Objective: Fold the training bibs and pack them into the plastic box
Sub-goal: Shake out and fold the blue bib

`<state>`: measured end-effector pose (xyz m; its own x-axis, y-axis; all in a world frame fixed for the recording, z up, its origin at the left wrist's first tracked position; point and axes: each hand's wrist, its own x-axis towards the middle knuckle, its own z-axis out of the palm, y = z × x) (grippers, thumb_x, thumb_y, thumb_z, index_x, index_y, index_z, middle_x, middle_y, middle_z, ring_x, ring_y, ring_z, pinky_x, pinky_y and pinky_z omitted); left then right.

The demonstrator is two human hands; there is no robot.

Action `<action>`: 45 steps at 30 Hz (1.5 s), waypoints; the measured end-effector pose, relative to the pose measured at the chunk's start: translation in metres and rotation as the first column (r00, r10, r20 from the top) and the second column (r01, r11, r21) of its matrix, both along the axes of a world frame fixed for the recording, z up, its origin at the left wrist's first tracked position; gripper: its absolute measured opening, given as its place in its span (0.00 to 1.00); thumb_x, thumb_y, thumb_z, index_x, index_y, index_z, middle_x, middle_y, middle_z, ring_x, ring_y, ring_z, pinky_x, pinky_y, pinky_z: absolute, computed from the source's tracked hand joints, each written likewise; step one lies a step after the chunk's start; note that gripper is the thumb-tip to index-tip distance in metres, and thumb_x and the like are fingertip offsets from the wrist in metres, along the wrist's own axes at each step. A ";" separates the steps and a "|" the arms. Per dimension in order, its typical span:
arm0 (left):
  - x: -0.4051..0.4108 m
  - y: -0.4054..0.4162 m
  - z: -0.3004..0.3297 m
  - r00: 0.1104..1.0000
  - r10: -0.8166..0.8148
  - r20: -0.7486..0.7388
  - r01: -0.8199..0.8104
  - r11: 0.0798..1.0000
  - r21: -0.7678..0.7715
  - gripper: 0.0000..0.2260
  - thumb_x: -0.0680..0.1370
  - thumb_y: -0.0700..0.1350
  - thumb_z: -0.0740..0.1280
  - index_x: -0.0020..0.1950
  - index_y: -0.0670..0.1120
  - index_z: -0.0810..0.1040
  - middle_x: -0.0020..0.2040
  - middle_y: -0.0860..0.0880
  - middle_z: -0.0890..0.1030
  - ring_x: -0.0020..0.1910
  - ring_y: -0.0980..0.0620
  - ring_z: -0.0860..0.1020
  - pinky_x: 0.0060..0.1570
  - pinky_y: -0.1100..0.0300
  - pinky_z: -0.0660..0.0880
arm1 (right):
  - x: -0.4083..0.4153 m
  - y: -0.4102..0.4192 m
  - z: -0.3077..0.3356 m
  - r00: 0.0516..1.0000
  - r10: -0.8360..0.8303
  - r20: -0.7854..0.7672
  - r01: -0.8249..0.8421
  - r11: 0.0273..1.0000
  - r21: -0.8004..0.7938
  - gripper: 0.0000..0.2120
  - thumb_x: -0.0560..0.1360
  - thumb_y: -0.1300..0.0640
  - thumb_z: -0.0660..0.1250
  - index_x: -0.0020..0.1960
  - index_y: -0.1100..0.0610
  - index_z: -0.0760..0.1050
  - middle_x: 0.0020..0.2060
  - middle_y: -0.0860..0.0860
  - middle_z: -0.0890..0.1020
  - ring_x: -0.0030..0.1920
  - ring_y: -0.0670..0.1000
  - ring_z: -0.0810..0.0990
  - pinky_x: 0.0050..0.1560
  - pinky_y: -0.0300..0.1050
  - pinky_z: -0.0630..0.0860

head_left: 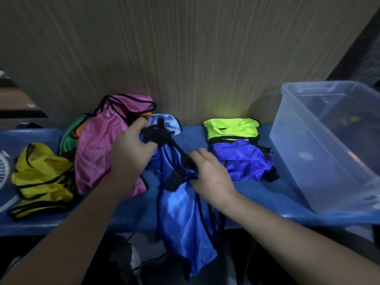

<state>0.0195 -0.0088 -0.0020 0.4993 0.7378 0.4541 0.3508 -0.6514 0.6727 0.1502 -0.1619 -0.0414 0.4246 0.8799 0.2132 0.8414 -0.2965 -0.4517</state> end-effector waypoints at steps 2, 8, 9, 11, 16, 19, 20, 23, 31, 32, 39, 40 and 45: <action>-0.005 0.003 -0.002 0.993 -0.030 -0.116 0.031 0.999 0.006 0.07 0.73 0.41 0.70 0.47 0.50 0.74 0.37 0.52 0.76 0.34 0.54 0.72 0.33 0.60 0.65 | 0.011 0.000 0.005 0.995 0.041 -0.091 -0.033 0.996 0.087 0.21 0.66 0.67 0.68 0.58 0.55 0.75 0.52 0.51 0.74 0.54 0.57 0.76 0.51 0.55 0.76; -0.003 -0.003 -0.001 0.841 -0.313 -0.441 0.451 0.855 0.255 0.41 0.62 0.41 0.65 0.77 0.50 0.65 0.77 0.50 0.63 0.78 0.50 0.58 0.77 0.49 0.53 | 0.030 -0.003 0.021 0.978 0.032 -0.205 -0.007 0.992 0.122 0.16 0.71 0.63 0.70 0.55 0.54 0.69 0.46 0.51 0.82 0.47 0.57 0.80 0.45 0.53 0.74; -0.001 -0.010 0.001 0.800 -0.382 -0.463 0.524 0.821 0.227 0.42 0.63 0.41 0.65 0.79 0.51 0.63 0.79 0.52 0.60 0.80 0.52 0.53 0.78 0.50 0.47 | 0.030 -0.003 0.021 0.981 0.049 -0.190 -0.025 0.991 0.128 0.13 0.71 0.63 0.69 0.53 0.55 0.70 0.44 0.52 0.82 0.46 0.58 0.80 0.44 0.53 0.73; 0.002 -0.020 -0.001 0.732 -0.497 -0.467 0.616 0.775 0.141 0.41 0.68 0.45 0.66 0.80 0.54 0.58 0.80 0.57 0.59 0.81 0.57 0.51 0.79 0.52 0.43 | 0.028 -0.001 0.021 0.984 0.104 -0.147 -0.083 0.987 0.139 0.13 0.70 0.61 0.68 0.55 0.58 0.75 0.47 0.53 0.81 0.49 0.57 0.80 0.47 0.52 0.75; 0.018 -0.011 -0.011 0.769 -0.391 -0.507 0.573 0.773 0.273 0.33 0.71 0.66 0.67 0.74 0.55 0.68 0.55 0.58 0.76 0.59 0.55 0.74 0.66 0.60 0.58 | 0.022 0.000 0.018 0.977 0.168 -0.128 -0.144 0.973 0.179 0.18 0.69 0.50 0.64 0.56 0.55 0.79 0.50 0.46 0.74 0.52 0.50 0.78 0.52 0.52 0.77; 0.020 -0.007 -0.009 0.856 -0.335 -0.393 0.474 0.812 0.341 0.20 0.74 0.60 0.64 0.62 0.54 0.79 0.48 0.58 0.80 0.50 0.54 0.78 0.56 0.58 0.64 | 0.018 -0.002 0.016 0.970 0.099 -0.220 -0.049 0.973 0.225 0.18 0.72 0.56 0.69 0.61 0.55 0.73 0.53 0.49 0.75 0.51 0.49 0.77 0.54 0.53 0.77; 0.019 -0.006 -0.008 0.876 -0.325 -0.356 0.445 0.829 0.339 0.16 0.74 0.57 0.64 0.58 0.54 0.80 0.47 0.57 0.81 0.49 0.54 0.78 0.55 0.56 0.66 | 0.017 -0.002 0.016 0.962 0.065 -0.266 -0.003 0.974 0.225 0.20 0.72 0.57 0.71 0.63 0.55 0.71 0.55 0.49 0.75 0.51 0.49 0.77 0.55 0.52 0.76; 0.013 -0.006 -0.003 0.929 -0.306 -0.206 0.351 0.904 0.242 0.09 0.73 0.51 0.67 0.50 0.53 0.81 0.45 0.57 0.81 0.45 0.53 0.80 0.50 0.51 0.75 | 0.015 -0.004 0.014 0.949 -0.018 -0.316 0.079 0.980 0.182 0.29 0.71 0.53 0.75 0.66 0.56 0.66 0.60 0.49 0.71 0.56 0.46 0.72 0.60 0.45 0.73; -0.003 -0.003 0.013 0.997 0.053 0.063 -0.054 0.998 0.016 0.03 0.75 0.45 0.70 0.45 0.51 0.77 0.35 0.52 0.80 0.33 0.53 0.77 0.31 0.56 0.71 | 0.016 -0.009 0.010 0.996 -0.084 -0.020 0.086 0.992 0.089 0.14 0.69 0.53 0.70 0.53 0.53 0.72 0.48 0.49 0.71 0.51 0.56 0.75 0.49 0.53 0.75; -0.005 -0.001 0.014 0.995 0.067 0.073 -0.068 0.998 0.009 0.03 0.76 0.45 0.70 0.45 0.51 0.77 0.36 0.52 0.80 0.34 0.52 0.77 0.33 0.56 0.71 | 0.018 -0.010 0.012 0.996 -0.084 -0.010 0.084 0.992 0.098 0.09 0.71 0.54 0.68 0.49 0.53 0.72 0.44 0.48 0.72 0.49 0.57 0.76 0.46 0.53 0.75; -0.004 0.005 0.004 0.977 -0.082 -0.195 0.130 0.959 0.250 0.26 0.69 0.42 0.68 0.68 0.46 0.74 0.66 0.47 0.71 0.66 0.47 0.71 0.67 0.48 0.67 | 0.038 -0.015 0.028 0.992 -0.048 -0.121 0.077 0.966 0.247 0.04 0.76 0.56 0.67 0.45 0.48 0.74 0.32 0.45 0.75 0.37 0.55 0.75 0.40 0.53 0.75; -0.003 0.000 0.005 0.962 -0.149 -0.227 0.211 0.937 0.279 0.30 0.68 0.42 0.66 0.71 0.47 0.73 0.71 0.47 0.69 0.71 0.47 0.68 0.71 0.47 0.64 | 0.038 -0.015 0.029 0.994 -0.029 -0.107 0.056 0.966 0.252 0.02 0.76 0.55 0.67 0.47 0.49 0.75 0.32 0.45 0.76 0.37 0.54 0.75 0.40 0.54 0.76; 0.011 -0.027 0.004 0.856 -0.404 -0.323 0.493 0.827 0.271 0.28 0.74 0.54 0.66 0.74 0.52 0.70 0.69 0.56 0.75 0.71 0.57 0.69 0.76 0.54 0.54 | 0.031 -0.010 0.028 0.991 0.105 -0.081 -0.078 0.957 0.281 0.05 0.74 0.54 0.66 0.49 0.48 0.76 0.35 0.42 0.80 0.37 0.48 0.78 0.39 0.51 0.76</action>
<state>0.0307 -0.0357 0.0022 0.8626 0.2304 0.4504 0.0852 -0.9437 0.3196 0.1814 -0.1723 -0.0134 0.3748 0.8281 0.4169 0.8090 -0.0725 -0.5833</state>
